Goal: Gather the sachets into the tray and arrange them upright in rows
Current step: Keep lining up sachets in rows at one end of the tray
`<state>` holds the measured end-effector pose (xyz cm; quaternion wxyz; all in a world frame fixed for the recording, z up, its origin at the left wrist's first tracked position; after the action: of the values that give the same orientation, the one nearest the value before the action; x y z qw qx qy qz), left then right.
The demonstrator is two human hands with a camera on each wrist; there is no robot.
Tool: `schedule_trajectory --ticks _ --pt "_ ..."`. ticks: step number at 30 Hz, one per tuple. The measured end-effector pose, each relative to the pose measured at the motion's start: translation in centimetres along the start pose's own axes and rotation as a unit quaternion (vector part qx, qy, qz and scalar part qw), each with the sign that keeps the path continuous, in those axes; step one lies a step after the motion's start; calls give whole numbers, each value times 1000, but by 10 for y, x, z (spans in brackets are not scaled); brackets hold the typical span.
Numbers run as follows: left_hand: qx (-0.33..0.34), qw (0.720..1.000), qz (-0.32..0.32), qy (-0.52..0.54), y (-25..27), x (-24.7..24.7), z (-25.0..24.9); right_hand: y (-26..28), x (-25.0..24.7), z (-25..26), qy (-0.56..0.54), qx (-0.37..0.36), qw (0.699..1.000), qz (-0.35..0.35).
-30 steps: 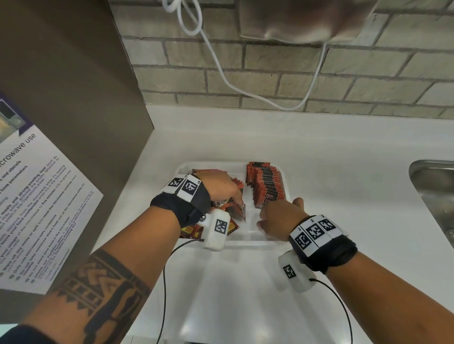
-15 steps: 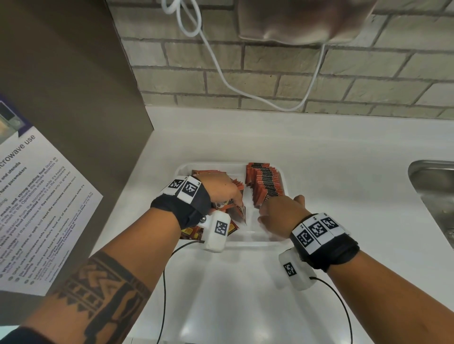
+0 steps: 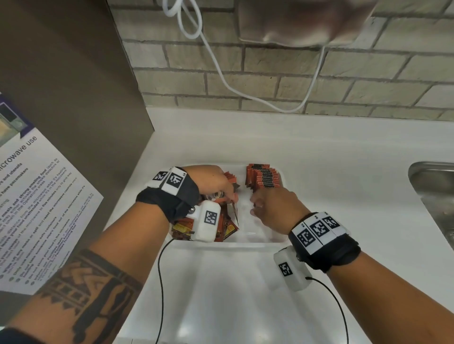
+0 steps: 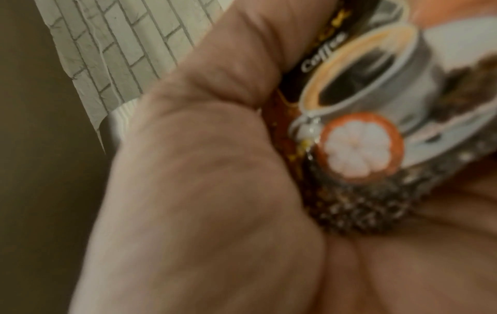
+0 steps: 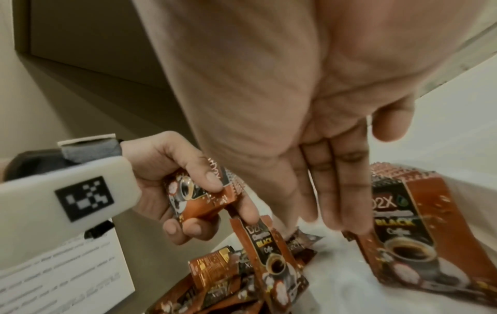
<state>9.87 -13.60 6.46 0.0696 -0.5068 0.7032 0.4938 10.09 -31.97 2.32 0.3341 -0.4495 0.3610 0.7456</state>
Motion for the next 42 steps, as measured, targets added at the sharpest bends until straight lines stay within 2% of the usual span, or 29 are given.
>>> schedule_trajectory --ticks 2,4,6,10,14,16,19,24,27,31,32,34,36,39,42 --pt "13 1000 8 27 2 -9 3 -5 -4 2 -113 -22 993 -18" --pt "31 996 28 76 5 -13 6 -10 -6 8 -209 -42 977 9" --pt "51 990 54 123 9 -18 8 -14 -7 12 -259 -55 964 36" --pt "85 978 65 180 18 -26 12 -20 -7 12 -337 -58 939 34" --pt "93 944 69 309 12 -26 27 -20 -19 8 -365 -26 928 -61" --pt "95 921 41 376 10 -23 31 -17 -28 8 -426 -21 898 -110" --pt "85 898 21 430 12 -12 31 -17 -37 13 -504 -21 855 -121" --pt "113 867 65 481 14 8 24 -20 -36 22 -555 -2 825 -108" --pt "129 866 82 476 15 16 19 -20 -31 24 -546 5 831 -111" --pt "133 870 102 463 13 21 21 -18 -31 29 -558 10 821 -118" --pt "130 867 103 470 12 21 23 -18 -32 30 -541 5 832 -124" --pt "122 861 108 482 11 19 26 -15 -37 31 -421 -26 896 -141" --pt "113 870 110 468 13 16 25 -12 -39 36 -268 -99 951 -114" --pt "83 869 114 474 12 18 18 -8 -38 50 -117 -189 974 -50" --pt "56 872 85 480 8 22 14 -10 -38 55 -8 -220 973 -63"
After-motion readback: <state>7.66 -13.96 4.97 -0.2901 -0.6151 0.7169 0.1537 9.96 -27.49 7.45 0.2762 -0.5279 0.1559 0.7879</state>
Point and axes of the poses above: each hand's wrist, its own y-axis away from the middle knuckle, its own x-axis out of the palm, z = x × y, the point moved 2 cm from there along -y, towards the middle knuckle, and after that the axes turned 3 degrees about -x, right-handed, at the moved point
